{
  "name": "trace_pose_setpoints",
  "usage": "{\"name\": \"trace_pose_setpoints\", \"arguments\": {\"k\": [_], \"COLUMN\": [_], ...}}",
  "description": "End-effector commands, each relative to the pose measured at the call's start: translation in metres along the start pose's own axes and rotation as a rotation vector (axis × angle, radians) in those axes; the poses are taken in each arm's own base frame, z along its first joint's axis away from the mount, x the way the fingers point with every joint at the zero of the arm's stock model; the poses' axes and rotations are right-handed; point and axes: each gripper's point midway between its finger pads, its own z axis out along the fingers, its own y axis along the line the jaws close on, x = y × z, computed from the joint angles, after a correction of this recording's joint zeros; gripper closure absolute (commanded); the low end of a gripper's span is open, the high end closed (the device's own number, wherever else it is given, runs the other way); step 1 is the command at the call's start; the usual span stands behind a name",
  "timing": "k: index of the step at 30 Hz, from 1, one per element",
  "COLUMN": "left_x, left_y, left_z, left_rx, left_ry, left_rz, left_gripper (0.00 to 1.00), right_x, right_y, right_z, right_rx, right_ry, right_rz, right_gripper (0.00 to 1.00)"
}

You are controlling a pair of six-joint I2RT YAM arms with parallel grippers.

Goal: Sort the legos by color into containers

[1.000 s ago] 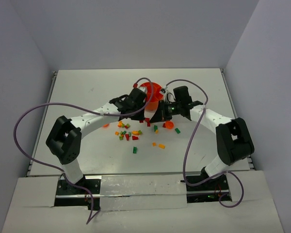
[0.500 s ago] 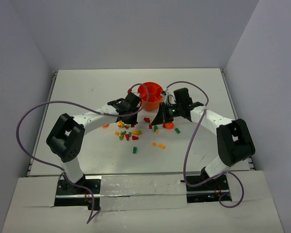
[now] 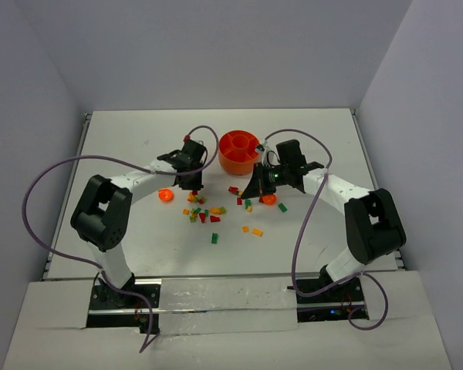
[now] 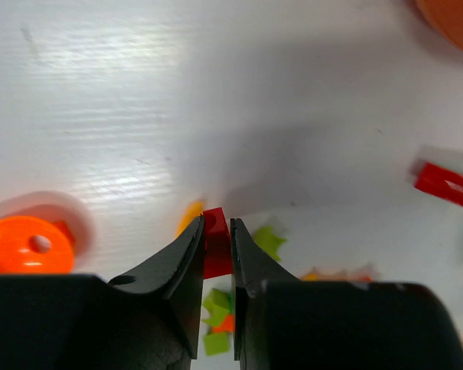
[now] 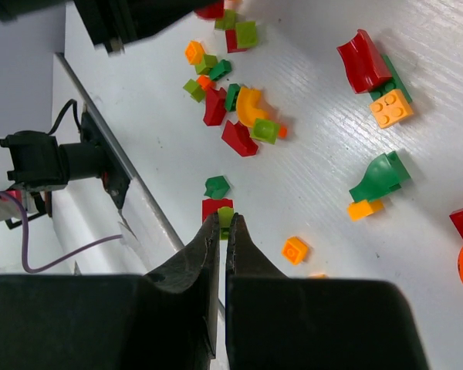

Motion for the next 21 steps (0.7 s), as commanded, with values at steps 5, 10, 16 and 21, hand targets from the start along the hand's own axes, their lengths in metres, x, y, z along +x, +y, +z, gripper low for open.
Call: {"name": "trace_pose_setpoints", "arguments": {"k": [5, 10, 16, 21], "left_x": [-0.047, -0.044, -0.055, -0.07], "left_y": [0.029, 0.044, 0.036, -0.012], "left_z": [0.011, 0.026, 0.004, -0.067], "left_rx": [-0.05, -0.065, 0.062, 0.422], "left_ry": [-0.097, -0.043, -0.07, -0.192], "left_rz": [-0.056, -0.079, -0.1, 0.005], "left_gripper": [0.72, 0.53, 0.32, 0.47], "right_x": [-0.023, -0.029, -0.044, -0.044], "right_y": [0.02, 0.025, 0.032, 0.045], "right_z": [0.004, 0.01, 0.017, 0.025], "right_rx": [-0.035, -0.039, -0.029, -0.109], "right_ry": [-0.034, -0.039, -0.067, -0.045], "right_rz": [-0.053, -0.061, -0.059, -0.03], "right_gripper": [1.0, 1.0, 1.0, 1.0]}}
